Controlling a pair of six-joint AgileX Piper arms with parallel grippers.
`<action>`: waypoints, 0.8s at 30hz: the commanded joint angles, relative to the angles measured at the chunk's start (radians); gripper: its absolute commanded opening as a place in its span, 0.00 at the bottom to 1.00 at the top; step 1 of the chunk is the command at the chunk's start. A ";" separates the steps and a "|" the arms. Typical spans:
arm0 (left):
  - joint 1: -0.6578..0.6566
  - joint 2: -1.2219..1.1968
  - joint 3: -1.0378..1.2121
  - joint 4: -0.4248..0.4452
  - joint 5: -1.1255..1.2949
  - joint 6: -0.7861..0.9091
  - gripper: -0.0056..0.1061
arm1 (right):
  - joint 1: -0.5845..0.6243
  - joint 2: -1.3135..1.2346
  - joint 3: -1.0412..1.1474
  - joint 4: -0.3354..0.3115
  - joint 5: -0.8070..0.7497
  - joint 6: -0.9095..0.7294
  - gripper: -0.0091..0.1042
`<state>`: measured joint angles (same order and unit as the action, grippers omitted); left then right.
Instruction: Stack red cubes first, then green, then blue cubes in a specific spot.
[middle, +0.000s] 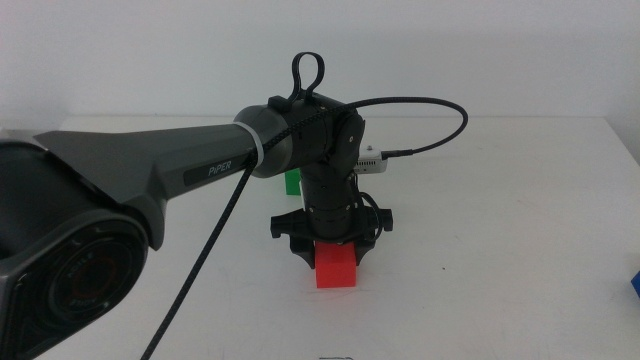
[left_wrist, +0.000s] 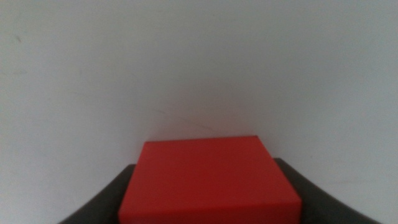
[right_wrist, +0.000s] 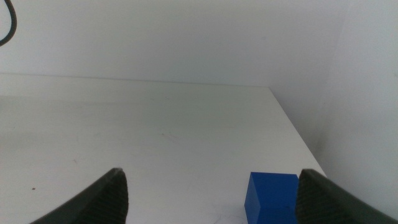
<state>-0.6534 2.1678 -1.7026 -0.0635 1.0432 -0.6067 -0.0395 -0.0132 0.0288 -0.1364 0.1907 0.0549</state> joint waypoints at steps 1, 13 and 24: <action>-0.002 -0.060 -0.029 -0.005 0.000 0.016 0.69 | -0.006 -0.019 -0.019 -0.015 -0.072 -0.008 0.89; -0.001 -0.176 -0.030 0.027 0.034 0.059 0.89 | -0.006 -0.019 -0.019 -0.015 -0.072 -0.008 0.89; 0.047 -0.294 -0.145 0.193 0.012 0.088 0.89 | -0.006 -0.019 -0.019 -0.015 -0.072 -0.008 0.89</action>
<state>-0.6172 1.9257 -1.7965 0.1111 1.0774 -0.5352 -0.0395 -0.0132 0.0288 -0.1364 0.1907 0.0549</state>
